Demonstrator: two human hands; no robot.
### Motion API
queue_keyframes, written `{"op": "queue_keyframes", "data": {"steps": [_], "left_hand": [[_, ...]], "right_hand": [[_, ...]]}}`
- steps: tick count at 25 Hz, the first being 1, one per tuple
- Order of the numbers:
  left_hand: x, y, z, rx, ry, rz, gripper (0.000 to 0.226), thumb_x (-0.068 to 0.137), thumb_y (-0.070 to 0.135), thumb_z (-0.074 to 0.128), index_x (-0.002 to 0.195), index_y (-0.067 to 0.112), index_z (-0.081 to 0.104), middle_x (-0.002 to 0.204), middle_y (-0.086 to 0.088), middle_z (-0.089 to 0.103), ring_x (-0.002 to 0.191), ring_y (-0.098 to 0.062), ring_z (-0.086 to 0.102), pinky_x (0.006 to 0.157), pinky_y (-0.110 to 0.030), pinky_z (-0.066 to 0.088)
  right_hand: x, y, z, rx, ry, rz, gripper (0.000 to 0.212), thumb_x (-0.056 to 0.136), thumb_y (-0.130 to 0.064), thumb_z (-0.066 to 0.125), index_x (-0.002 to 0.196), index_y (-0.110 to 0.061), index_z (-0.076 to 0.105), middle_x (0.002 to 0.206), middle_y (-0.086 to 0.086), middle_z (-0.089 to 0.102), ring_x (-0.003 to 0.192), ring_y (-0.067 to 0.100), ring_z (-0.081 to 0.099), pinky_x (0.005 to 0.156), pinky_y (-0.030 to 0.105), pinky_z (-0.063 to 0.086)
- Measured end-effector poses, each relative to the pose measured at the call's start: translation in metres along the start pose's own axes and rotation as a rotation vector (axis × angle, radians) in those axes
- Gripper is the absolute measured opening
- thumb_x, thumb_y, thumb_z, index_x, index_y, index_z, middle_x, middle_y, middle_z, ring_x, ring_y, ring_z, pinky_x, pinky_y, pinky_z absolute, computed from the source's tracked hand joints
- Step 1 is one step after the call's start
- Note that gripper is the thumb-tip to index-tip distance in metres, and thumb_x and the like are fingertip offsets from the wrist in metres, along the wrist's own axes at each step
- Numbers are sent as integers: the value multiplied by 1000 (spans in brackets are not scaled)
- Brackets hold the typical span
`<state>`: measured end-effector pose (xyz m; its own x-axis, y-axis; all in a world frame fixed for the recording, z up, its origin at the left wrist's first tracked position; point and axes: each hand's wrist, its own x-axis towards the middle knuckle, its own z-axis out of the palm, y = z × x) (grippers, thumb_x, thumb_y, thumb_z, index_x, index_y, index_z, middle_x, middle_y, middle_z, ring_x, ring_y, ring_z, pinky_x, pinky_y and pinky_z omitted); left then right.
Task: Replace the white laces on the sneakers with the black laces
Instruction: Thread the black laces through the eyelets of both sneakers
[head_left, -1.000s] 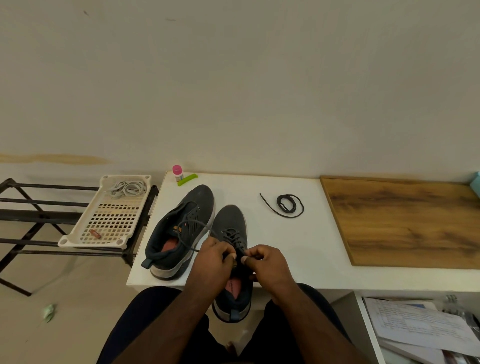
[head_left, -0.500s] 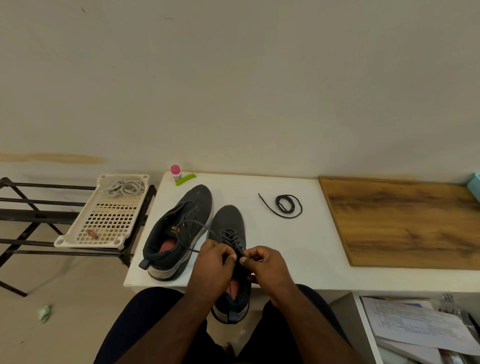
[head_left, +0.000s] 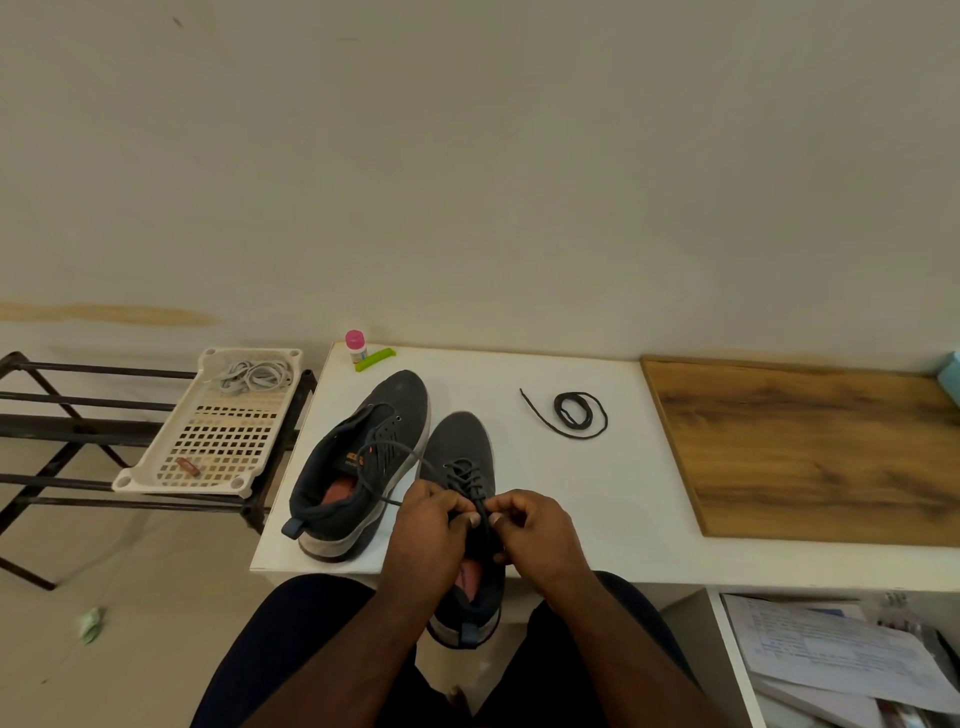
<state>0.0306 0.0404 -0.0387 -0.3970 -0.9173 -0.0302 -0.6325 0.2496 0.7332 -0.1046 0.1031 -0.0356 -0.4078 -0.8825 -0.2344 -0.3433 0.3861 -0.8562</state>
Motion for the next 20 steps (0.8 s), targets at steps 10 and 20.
{"op": "queue_keyframes", "data": {"steps": [10,20], "left_hand": [[3,-3,3,-12,3,-12,12,90,18,66,81,27,67,99,6,51,84,7,44,76,2,30],[1,-7,-5,-78,-22,-20,23,82,14,72,91,31,60,104,11,49,84,4,51,71,-1,37]], "right_hand": [[8,1,3,-325,54,-156,12,96,-17,59,100,-23,70,93,-12,55,87,5,53,73,8,39],[4,1,2,-209,125,-119,23,97,-11,53,87,-30,59,84,-12,63,76,6,61,69,20,54]]}}
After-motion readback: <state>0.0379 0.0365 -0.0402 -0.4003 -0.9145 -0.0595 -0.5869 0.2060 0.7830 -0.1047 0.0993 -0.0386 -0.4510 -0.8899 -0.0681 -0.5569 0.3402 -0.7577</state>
